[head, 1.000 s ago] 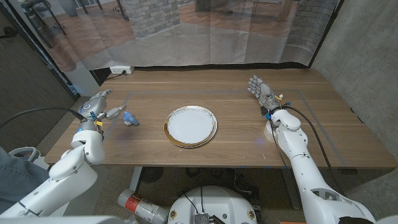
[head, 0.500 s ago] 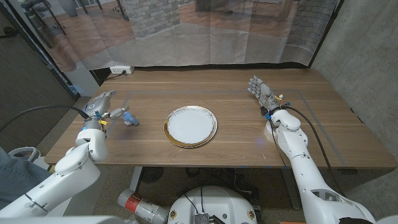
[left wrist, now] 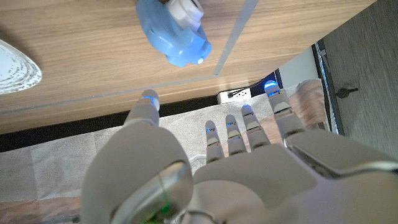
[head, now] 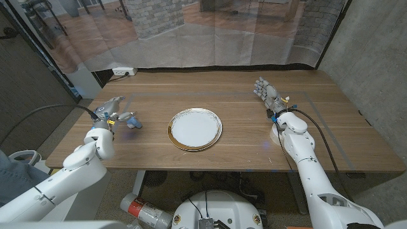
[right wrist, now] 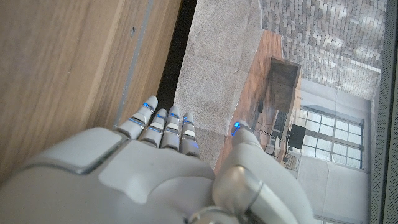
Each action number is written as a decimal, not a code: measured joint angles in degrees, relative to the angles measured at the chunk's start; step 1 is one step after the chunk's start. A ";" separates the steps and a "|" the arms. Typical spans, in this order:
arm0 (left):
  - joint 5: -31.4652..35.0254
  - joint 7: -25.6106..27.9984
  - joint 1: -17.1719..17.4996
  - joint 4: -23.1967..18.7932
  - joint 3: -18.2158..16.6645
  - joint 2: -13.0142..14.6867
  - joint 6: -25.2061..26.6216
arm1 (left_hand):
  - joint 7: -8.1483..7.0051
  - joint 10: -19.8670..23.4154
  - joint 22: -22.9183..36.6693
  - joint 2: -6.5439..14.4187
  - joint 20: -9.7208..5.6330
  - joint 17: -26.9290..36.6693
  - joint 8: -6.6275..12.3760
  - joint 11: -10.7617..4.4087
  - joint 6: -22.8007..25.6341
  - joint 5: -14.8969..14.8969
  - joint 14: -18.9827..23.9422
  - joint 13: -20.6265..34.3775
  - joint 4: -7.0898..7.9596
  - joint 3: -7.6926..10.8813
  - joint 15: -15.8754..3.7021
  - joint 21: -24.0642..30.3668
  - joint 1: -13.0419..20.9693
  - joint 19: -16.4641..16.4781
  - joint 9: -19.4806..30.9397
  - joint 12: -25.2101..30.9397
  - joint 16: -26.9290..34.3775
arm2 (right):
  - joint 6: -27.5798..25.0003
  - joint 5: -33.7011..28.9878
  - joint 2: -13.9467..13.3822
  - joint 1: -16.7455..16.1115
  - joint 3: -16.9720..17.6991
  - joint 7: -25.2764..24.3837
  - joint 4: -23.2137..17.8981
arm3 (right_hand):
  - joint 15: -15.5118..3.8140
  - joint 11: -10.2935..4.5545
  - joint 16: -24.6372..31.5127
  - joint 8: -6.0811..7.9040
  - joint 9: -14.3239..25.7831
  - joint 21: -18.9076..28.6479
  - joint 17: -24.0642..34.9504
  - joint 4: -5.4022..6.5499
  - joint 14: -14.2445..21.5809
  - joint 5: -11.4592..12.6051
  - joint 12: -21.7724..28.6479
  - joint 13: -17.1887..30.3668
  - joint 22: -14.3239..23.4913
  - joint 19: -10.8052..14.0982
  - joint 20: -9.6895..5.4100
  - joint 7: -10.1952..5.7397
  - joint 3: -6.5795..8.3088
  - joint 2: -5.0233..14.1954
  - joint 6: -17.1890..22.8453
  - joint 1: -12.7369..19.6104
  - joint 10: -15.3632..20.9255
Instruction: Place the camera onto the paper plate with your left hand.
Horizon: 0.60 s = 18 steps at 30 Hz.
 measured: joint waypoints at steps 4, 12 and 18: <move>-1.08 -0.87 -1.40 0.51 1.47 0.62 0.41 | 0.11 0.00 0.00 0.00 -0.10 0.00 0.00 0.00 0.11 0.00 0.00 0.00 0.00 0.00 0.00 0.00 0.00 0.10 0.00 0.00 0.00 | 0.11 -0.01 0.05 0.20 -0.01 -0.02 0.30 | 0.00 0.00 0.00 0.00 0.00 0.00 0.00 0.00 0.00 0.00 0.00 0.00 0.00 0.00 0.00 0.00 0.00 0.00 0.00 0.00 0.00; -3.37 -2.61 -3.38 0.66 3.73 1.90 2.05 | 0.45 0.00 0.00 -0.22 0.20 0.00 0.00 0.00 0.17 0.00 0.16 0.00 0.00 0.00 -0.16 0.00 0.22 0.40 0.00 0.00 0.00 | 0.48 -0.01 0.13 0.70 -0.02 0.03 1.20 | 0.00 0.00 0.00 0.00 0.00 0.00 0.00 0.00 0.00 0.00 0.00 0.00 0.00 0.00 0.00 0.00 0.00 0.00 0.00 0.00 0.00; -4.88 -3.59 -4.53 0.22 5.14 2.90 3.71 | 0.53 0.31 0.01 -0.20 0.12 0.00 0.00 -0.31 0.09 -0.21 0.23 0.00 0.01 0.00 -0.23 0.00 0.25 0.76 0.00 0.00 0.00 | 0.74 0.01 0.15 1.22 0.00 0.27 2.09 | 0.00 0.00 0.00 0.00 0.00 -0.34 0.00 0.01 0.00 0.00 0.00 0.00 0.00 0.00 0.00 0.00 0.00 0.00 0.00 0.00 0.00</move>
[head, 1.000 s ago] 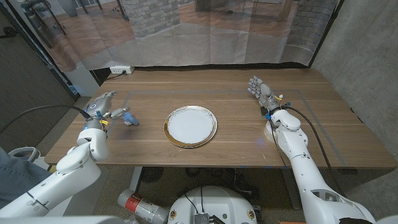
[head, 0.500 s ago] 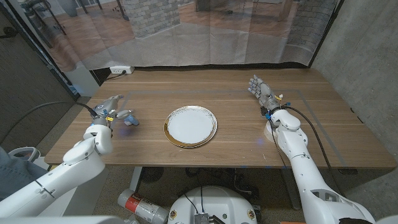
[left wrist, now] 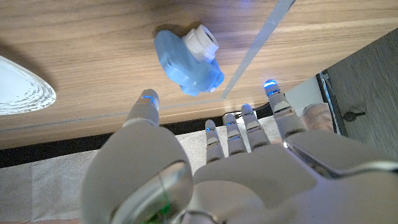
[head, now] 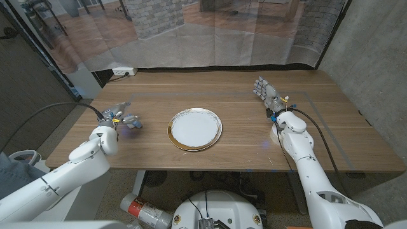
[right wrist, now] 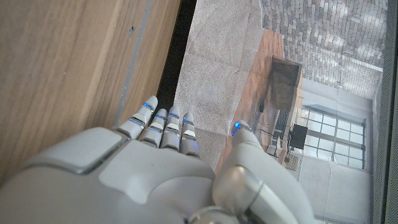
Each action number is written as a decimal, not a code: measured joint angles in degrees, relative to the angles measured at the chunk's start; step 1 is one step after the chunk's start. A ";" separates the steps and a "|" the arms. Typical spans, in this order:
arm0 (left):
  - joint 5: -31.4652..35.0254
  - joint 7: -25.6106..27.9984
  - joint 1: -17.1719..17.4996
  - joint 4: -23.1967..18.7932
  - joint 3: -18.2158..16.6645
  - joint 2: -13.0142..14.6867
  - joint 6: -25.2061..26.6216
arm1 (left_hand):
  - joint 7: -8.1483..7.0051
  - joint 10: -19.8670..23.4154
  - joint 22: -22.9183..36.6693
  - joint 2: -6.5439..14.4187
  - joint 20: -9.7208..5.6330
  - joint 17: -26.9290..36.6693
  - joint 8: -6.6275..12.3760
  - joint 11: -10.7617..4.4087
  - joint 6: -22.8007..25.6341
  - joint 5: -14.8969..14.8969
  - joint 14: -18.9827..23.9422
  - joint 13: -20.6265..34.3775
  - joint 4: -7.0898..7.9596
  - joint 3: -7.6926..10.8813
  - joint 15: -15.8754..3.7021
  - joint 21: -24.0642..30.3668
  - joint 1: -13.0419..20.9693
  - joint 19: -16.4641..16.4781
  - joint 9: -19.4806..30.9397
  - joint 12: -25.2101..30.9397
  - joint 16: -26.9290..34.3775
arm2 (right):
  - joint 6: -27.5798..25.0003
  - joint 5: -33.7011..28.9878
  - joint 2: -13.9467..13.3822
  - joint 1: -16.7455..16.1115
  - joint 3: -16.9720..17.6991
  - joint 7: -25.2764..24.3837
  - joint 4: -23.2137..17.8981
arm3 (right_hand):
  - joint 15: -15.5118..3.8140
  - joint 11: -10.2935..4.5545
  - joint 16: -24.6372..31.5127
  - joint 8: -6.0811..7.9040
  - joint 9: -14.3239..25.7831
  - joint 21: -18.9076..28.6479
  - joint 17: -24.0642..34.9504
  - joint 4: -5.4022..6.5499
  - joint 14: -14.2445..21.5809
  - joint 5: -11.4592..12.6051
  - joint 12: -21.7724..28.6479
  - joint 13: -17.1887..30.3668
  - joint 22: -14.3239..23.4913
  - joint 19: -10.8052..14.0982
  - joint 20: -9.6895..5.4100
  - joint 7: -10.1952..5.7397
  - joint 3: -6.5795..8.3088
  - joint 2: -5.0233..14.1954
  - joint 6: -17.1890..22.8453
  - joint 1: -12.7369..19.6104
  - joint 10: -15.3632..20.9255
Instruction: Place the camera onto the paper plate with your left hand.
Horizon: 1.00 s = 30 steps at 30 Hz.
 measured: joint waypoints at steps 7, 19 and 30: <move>-1.29 -0.46 -0.94 -0.39 1.11 0.82 1.45 | 0.30 0.52 0.12 0.51 -0.23 0.00 0.00 -0.09 0.31 0.00 0.81 0.28 0.00 0.00 -0.41 0.00 0.51 0.82 0.00 0.00 0.00 | 0.15 0.02 0.02 0.50 0.05 0.21 0.82 | 0.00 0.00 0.00 0.00 0.00 -0.10 0.00 0.00 0.00 0.00 0.00 0.00 0.00 0.00 0.00 0.00 0.00 0.00 0.00 0.00 0.00; -1.80 -0.86 -3.67 -0.73 4.64 2.27 4.41 | 0.30 0.52 0.16 1.04 -0.12 0.00 0.00 -0.09 0.31 -0.37 1.39 0.27 -0.24 0.25 -0.29 0.00 1.49 2.14 0.00 0.00 0.00 | 0.24 0.02 0.03 0.86 0.16 0.42 1.45 | 0.00 0.00 0.00 0.00 0.00 -0.10 0.00 0.00 0.00 0.00 0.00 0.00 0.20 0.00 0.00 0.00 0.00 0.00 0.00 0.00 0.00; -1.42 -0.86 -5.99 -0.41 7.64 2.91 6.51 | 0.30 1.13 0.16 1.94 -0.14 0.29 -0.44 -0.70 0.31 -0.79 1.98 0.27 -0.64 0.65 -0.88 0.00 3.45 3.51 0.00 0.00 0.27 | 0.25 -0.02 0.16 1.03 0.20 0.54 2.04 | 0.00 0.00 0.00 0.00 0.00 -0.54 0.00 0.00 0.00 0.00 0.00 0.00 0.29 0.00 0.00 0.00 0.00 0.00 0.00 0.00 0.00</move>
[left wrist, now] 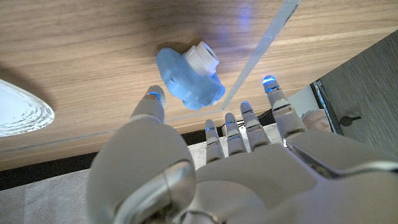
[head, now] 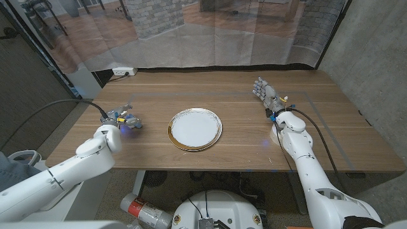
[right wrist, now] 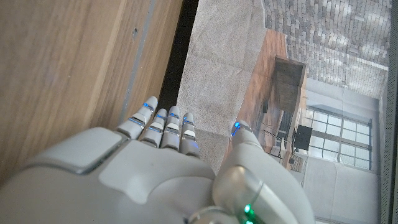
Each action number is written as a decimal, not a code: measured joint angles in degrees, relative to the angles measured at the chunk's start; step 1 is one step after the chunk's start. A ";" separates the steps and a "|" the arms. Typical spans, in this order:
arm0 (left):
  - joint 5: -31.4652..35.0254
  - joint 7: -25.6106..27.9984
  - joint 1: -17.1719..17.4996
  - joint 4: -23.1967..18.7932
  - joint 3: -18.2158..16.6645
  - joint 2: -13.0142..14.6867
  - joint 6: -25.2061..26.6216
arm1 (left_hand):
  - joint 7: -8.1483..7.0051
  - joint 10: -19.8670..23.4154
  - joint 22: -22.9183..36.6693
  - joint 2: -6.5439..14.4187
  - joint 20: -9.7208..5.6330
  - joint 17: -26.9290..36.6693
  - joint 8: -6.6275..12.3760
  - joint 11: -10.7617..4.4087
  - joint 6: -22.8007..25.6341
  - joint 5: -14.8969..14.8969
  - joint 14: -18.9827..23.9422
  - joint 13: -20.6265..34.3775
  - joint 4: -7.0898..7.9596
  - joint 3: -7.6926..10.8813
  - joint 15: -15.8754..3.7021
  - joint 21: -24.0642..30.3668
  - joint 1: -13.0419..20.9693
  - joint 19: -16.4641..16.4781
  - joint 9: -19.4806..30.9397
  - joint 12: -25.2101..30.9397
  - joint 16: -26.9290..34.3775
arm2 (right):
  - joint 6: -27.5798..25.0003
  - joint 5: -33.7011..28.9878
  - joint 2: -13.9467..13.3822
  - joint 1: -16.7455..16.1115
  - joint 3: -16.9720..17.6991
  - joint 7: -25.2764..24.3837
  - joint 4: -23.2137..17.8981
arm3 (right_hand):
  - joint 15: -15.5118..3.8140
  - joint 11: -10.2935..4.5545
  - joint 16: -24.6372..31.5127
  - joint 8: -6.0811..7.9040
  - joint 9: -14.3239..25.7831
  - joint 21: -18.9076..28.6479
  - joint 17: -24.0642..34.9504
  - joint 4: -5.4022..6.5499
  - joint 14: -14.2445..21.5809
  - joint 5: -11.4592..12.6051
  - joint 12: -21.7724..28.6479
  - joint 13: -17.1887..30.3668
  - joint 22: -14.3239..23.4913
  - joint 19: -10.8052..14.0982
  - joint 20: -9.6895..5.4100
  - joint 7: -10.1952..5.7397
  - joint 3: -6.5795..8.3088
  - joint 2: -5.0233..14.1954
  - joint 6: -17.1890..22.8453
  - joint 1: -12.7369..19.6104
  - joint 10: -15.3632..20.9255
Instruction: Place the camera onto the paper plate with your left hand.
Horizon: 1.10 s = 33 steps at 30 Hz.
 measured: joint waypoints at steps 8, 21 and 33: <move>1.11 -0.15 -2.29 0.78 2.88 0.23 1.61 | 0.00 0.38 0.00 0.32 0.12 0.00 0.00 -0.42 0.00 -0.39 0.30 0.12 -0.38 0.72 -0.30 0.26 1.56 1.10 0.00 0.00 0.01 | 0.01 -0.09 0.02 0.00 0.04 0.04 0.09 | 0.00 0.00 0.00 0.00 0.00 0.00 0.00 -0.18 0.00 0.00 0.00 0.00 0.00 0.22 -0.22 0.00 0.19 0.00 0.00 0.00 0.00; 0.80 -0.27 -4.09 2.69 4.66 -0.56 0.88 | 0.18 2.08 -0.01 2.43 -0.27 0.51 0.90 -2.66 3.59 -3.89 4.16 1.07 -0.70 3.27 -2.26 2.80 8.22 10.84 0.26 1.22 0.87 | -0.17 -0.25 -0.04 0.04 0.08 0.11 0.15 | 0.00 0.00 0.00 0.00 0.00 0.00 0.00 -0.36 0.00 0.00 0.00 0.00 -0.01 0.31 -0.31 0.00 0.01 0.00 0.00 0.00 0.00; -1.30 1.09 -3.69 3.78 3.57 -1.77 -2.26 | 1.32 9.16 -0.43 6.66 -0.17 2.02 3.13 -6.19 12.22 -6.43 10.65 2.62 -0.29 6.65 -4.30 4.48 15.71 21.12 0.55 3.82 2.96 | -0.03 -0.25 -0.14 0.02 0.28 0.31 0.22 | 0.00 -0.32 0.00 0.00 0.00 -0.38 0.00 -0.35 0.00 0.00 0.00 0.00 -0.01 0.33 -0.29 0.00 0.01 0.00 0.00 0.00 0.32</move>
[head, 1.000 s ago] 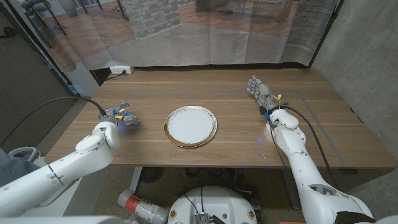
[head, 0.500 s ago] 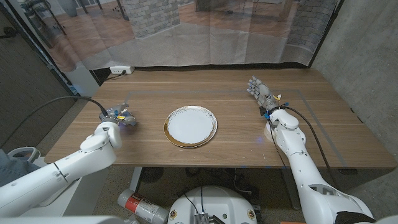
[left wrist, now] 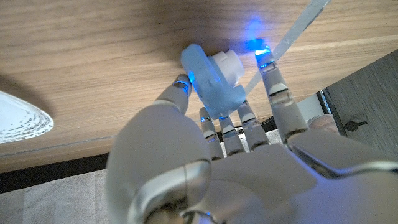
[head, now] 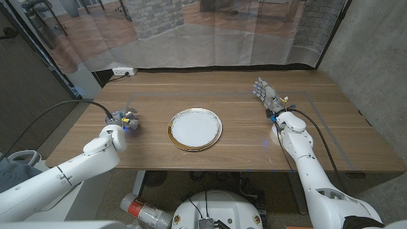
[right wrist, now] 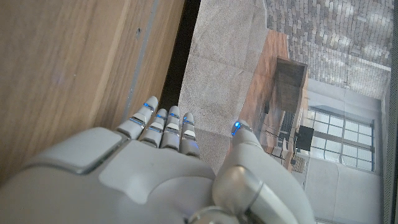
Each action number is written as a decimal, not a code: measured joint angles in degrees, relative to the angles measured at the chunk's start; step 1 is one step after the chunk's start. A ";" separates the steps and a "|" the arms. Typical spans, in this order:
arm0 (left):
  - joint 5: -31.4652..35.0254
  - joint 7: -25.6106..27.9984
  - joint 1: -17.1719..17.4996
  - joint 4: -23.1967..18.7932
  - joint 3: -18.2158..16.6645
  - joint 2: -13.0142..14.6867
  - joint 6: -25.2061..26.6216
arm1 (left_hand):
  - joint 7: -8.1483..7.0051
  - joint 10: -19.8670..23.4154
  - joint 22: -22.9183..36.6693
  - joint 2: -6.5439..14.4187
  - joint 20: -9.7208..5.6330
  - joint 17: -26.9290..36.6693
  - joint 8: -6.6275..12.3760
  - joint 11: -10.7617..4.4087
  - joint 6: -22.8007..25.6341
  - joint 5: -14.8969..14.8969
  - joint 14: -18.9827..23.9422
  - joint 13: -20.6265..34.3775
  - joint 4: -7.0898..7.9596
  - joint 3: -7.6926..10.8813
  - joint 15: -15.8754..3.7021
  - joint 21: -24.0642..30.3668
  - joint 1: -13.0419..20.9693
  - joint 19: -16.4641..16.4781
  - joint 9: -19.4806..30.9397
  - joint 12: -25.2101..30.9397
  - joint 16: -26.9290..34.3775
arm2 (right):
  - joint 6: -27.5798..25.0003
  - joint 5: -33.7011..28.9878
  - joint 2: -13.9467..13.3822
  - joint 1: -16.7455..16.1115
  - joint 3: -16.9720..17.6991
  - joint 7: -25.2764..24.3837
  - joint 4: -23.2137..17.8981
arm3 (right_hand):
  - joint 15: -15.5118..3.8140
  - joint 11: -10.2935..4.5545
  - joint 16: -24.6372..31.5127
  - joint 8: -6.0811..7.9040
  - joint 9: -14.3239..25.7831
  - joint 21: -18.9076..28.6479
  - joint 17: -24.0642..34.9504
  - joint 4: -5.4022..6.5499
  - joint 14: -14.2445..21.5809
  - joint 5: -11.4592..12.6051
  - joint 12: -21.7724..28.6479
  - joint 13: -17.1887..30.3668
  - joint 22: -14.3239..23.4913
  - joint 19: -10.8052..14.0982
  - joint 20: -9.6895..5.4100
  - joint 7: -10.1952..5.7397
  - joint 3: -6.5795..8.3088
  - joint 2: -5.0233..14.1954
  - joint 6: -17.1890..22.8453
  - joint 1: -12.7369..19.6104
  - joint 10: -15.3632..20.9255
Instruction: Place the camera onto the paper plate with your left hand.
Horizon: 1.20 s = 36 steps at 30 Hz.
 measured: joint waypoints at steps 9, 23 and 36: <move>-0.59 1.13 0.48 0.51 -0.65 -0.70 -1.17 | 0.15 3.41 0.01 2.31 -0.64 1.29 1.22 -0.30 4.22 0.69 2.60 1.06 -0.58 2.46 -0.53 -0.24 4.12 2.28 0.27 1.03 1.12 | 0.28 0.18 -0.03 -0.14 0.12 0.11 0.19 | 0.00 0.00 0.00 0.00 0.00 -0.20 0.00 0.02 0.00 0.00 0.00 0.00 0.00 0.30 0.30 0.00 -0.01 0.00 0.00 0.00 0.00; -1.43 2.31 0.89 1.06 -1.44 -1.67 -2.05 | 1.02 5.08 0.02 3.44 -1.64 2.42 1.75 -0.09 6.13 1.11 4.79 1.90 -0.56 3.38 -0.97 -0.46 5.87 3.68 0.26 1.56 1.94 | 0.47 0.24 -0.03 0.19 0.11 0.37 0.89 | 0.00 0.00 0.00 0.00 0.00 -0.41 0.00 0.02 0.00 0.00 0.00 0.00 0.00 0.29 0.30 0.00 -0.01 0.00 0.00 0.00 0.00; -1.27 3.68 0.94 0.82 -1.61 -2.30 -1.83 | 1.87 7.07 0.11 4.04 -3.59 3.70 1.96 0.20 7.99 1.33 7.56 2.78 -0.96 4.57 -1.67 -0.31 8.72 5.63 0.51 2.46 3.52 | 0.77 0.29 -0.06 0.67 0.18 0.70 1.62 | 0.00 0.00 0.00 0.00 0.00 -0.62 0.00 0.03 0.00 0.00 0.00 0.00 -0.01 0.29 0.30 0.00 -0.01 0.00 0.00 0.00 0.00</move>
